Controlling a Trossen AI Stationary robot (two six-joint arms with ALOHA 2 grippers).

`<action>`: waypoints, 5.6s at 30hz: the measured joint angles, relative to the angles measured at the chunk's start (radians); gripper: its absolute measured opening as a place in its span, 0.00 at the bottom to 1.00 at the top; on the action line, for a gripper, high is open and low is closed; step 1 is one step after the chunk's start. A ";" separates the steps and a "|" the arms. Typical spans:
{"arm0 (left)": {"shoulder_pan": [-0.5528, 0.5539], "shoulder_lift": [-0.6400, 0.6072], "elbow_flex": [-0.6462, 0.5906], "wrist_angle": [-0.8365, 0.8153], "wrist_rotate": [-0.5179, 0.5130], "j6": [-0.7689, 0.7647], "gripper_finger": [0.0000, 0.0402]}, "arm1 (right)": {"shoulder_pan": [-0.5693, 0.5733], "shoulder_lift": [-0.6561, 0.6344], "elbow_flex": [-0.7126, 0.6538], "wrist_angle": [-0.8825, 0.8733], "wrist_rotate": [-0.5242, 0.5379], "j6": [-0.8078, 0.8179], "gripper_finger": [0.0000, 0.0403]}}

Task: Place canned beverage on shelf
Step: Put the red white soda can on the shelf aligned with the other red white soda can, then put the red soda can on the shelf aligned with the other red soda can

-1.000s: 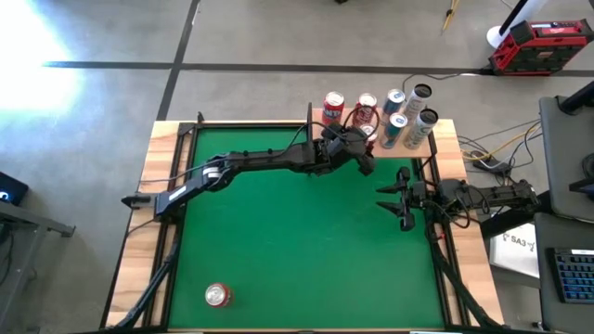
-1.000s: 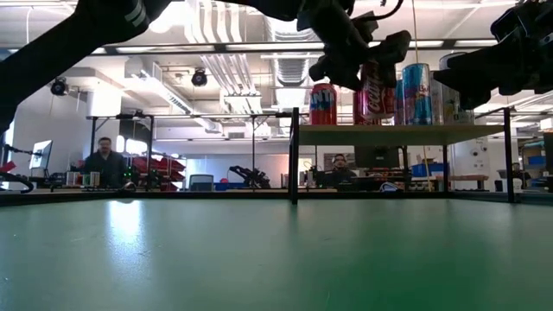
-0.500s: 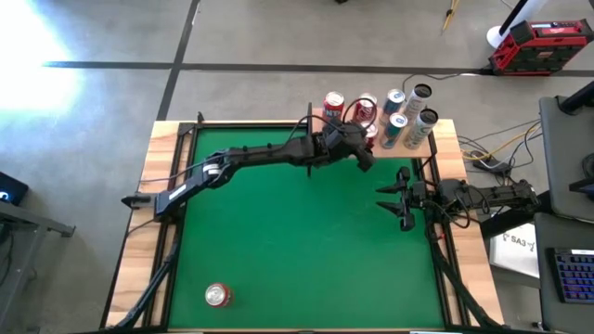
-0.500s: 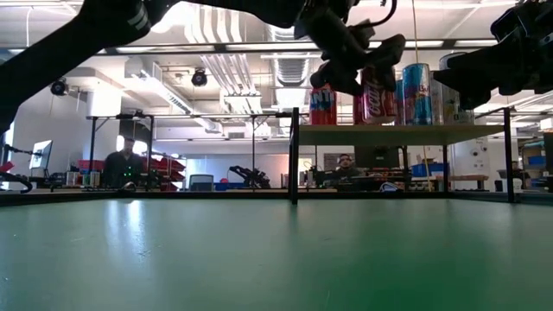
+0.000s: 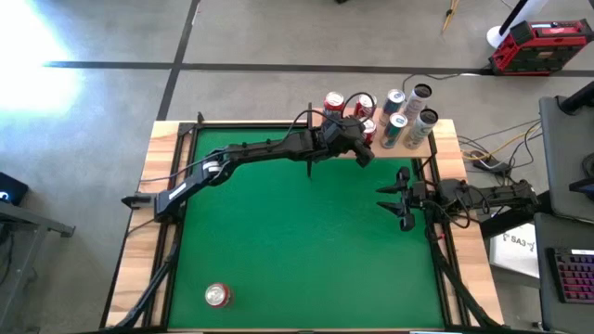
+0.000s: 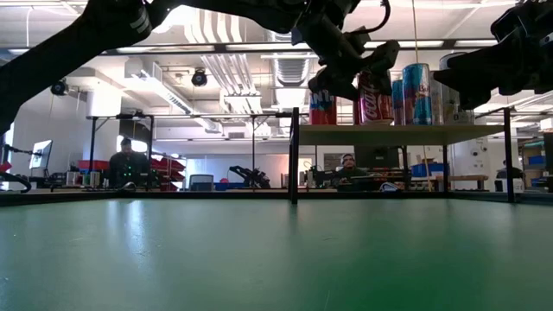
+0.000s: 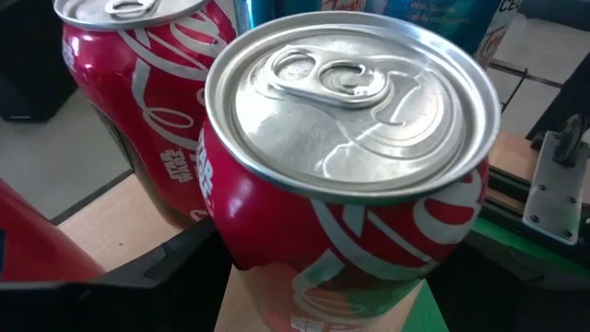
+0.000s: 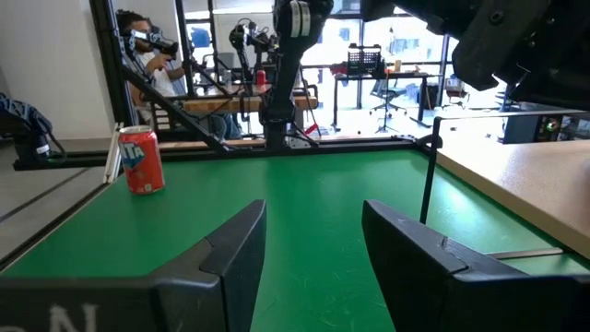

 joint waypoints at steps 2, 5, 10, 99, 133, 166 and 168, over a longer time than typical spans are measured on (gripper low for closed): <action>0.000 0.000 0.000 -0.001 0.009 -0.001 0.72 | 0.000 0.000 0.000 0.000 0.000 0.000 0.43; 0.001 0.000 0.000 -0.002 0.029 0.007 0.72 | 0.000 0.000 0.000 0.000 0.000 0.000 0.43; 0.005 0.000 0.000 -0.008 0.049 0.021 0.72 | 0.000 0.000 0.000 0.000 0.000 0.000 0.43; -0.170 -0.339 -0.123 -1.150 -0.025 -1.261 0.80 | 0.000 0.000 0.000 0.000 -0.001 0.000 0.43; -0.745 -1.011 -1.212 -0.757 0.638 -2.500 0.73 | 0.000 0.003 0.000 0.002 0.000 0.000 0.43; -1.044 -0.499 -0.735 -0.870 0.592 -2.940 0.74 | 0.000 0.003 0.000 0.002 0.000 0.000 0.43; -1.043 -0.499 -0.735 -0.862 0.592 -2.940 0.77 | 0.000 0.003 0.000 0.002 0.000 0.000 0.43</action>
